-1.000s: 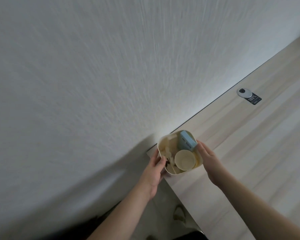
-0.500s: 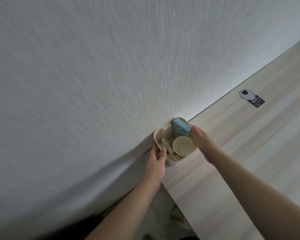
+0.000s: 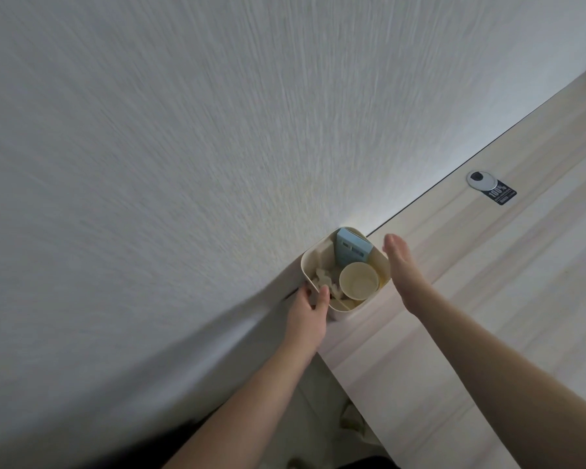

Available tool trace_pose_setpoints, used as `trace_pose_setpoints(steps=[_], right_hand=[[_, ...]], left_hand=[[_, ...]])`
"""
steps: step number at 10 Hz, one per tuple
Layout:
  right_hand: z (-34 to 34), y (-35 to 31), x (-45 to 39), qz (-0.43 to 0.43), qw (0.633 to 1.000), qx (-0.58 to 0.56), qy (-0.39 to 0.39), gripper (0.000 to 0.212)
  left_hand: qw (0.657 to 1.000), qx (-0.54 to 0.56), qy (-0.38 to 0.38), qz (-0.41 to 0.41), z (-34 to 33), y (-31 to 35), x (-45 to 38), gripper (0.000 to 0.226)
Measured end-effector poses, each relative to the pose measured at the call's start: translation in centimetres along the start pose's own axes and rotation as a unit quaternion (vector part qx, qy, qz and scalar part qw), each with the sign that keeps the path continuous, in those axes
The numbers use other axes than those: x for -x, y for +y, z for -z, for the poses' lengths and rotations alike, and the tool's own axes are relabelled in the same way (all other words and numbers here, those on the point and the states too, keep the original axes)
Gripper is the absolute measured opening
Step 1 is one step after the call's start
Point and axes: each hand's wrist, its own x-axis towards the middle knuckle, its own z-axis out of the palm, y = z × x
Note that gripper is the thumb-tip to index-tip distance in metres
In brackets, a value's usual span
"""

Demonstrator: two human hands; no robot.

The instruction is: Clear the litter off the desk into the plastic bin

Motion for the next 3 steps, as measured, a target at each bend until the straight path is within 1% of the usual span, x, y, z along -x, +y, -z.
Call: trace_pose_setpoints(steps=[1,2,3], right_hand=[[1.0,1.2,1.4,-0.009,0.994,-0.072,0.081,0.063],[1.2,3.5,3.6,-0.071,0.982,-0.128,0.122,0.049],[0.2,5.2,5.7,-0.110,0.981,-0.138,0.078,0.029]], left_hand=[[1.000,0.003,0.020,-0.016,-0.1,0.2,0.2,0.049],[0.999,0.036,0.020,-0.002,0.1,-0.8,0.6,0.048],[0.999,0.037,0.019,0.012,0.3,-1.9,1.2,0.043]])
